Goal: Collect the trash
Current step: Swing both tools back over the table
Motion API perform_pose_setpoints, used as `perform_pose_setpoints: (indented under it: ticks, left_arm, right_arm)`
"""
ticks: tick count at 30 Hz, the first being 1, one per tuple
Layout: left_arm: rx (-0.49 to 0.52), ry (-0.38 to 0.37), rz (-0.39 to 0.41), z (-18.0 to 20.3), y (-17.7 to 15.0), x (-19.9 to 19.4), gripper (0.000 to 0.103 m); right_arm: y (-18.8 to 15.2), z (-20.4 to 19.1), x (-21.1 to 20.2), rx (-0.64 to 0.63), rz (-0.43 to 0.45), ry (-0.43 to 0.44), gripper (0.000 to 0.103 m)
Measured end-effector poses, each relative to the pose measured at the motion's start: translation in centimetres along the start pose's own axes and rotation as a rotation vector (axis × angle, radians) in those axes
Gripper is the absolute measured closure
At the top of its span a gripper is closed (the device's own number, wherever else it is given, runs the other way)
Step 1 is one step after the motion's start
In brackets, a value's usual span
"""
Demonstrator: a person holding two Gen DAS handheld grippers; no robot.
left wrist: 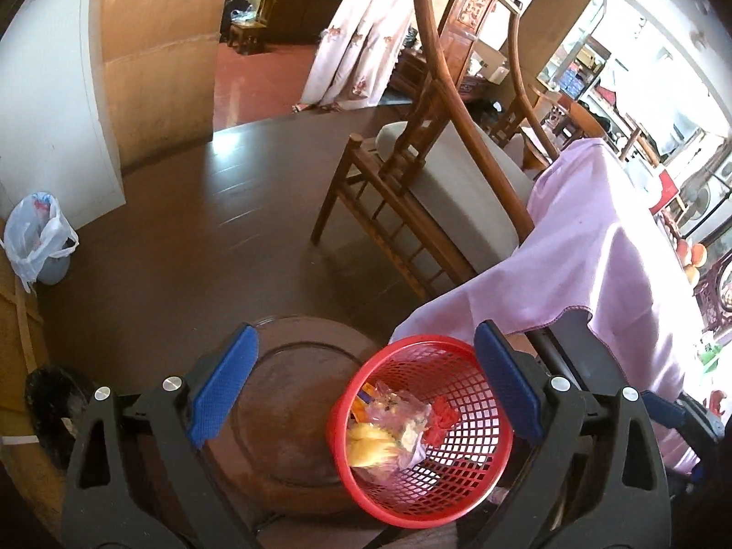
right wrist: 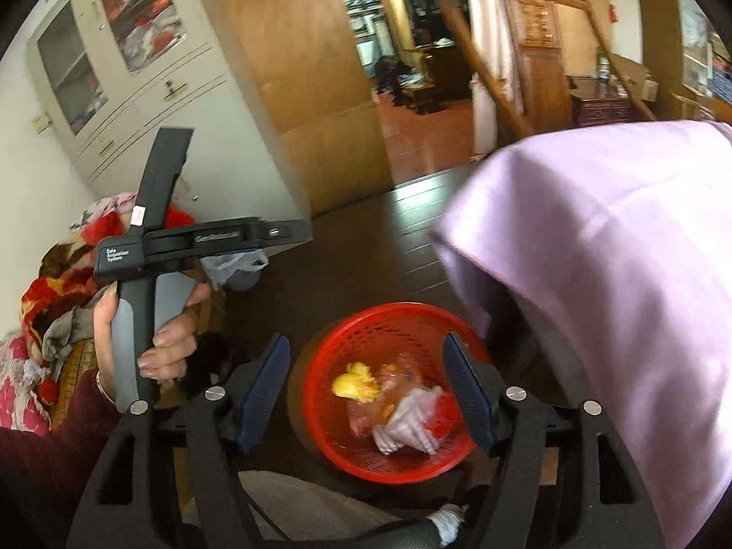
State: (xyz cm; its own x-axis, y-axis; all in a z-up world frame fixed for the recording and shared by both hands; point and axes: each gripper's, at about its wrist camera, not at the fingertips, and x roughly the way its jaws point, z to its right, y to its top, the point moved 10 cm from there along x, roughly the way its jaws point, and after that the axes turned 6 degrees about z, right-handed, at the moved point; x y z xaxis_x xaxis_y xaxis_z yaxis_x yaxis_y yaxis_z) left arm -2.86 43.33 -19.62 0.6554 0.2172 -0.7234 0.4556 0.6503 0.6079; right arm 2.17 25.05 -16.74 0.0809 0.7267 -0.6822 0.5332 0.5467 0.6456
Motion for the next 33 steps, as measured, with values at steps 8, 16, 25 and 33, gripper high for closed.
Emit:
perform_pose_setpoints:
  ticks: [8,16,25,33]
  left_arm:
    - [0.099,-0.024,0.03,4.9,0.7,-1.5,0.011]
    - [0.207,-0.086,0.057,11.1,0.6,-3.2,0.01]
    - [0.352,-0.16,0.053,19.1,-2.0,-4.6,0.008]
    - [0.469,-0.21,0.009,25.6,-5.9,-4.5,0.008]
  right_arm:
    - [-0.3,2.8,-4.8,0.049,0.097,-0.062,0.03]
    - [-0.8,6.0,-10.7,0.097,0.208,-0.142,0.029]
    - [-2.4,10.2,-18.3,0.182,0.349,-0.238,0.022]
    - [-5.8,14.5,-24.6,0.272,0.446,-0.324,0.019]
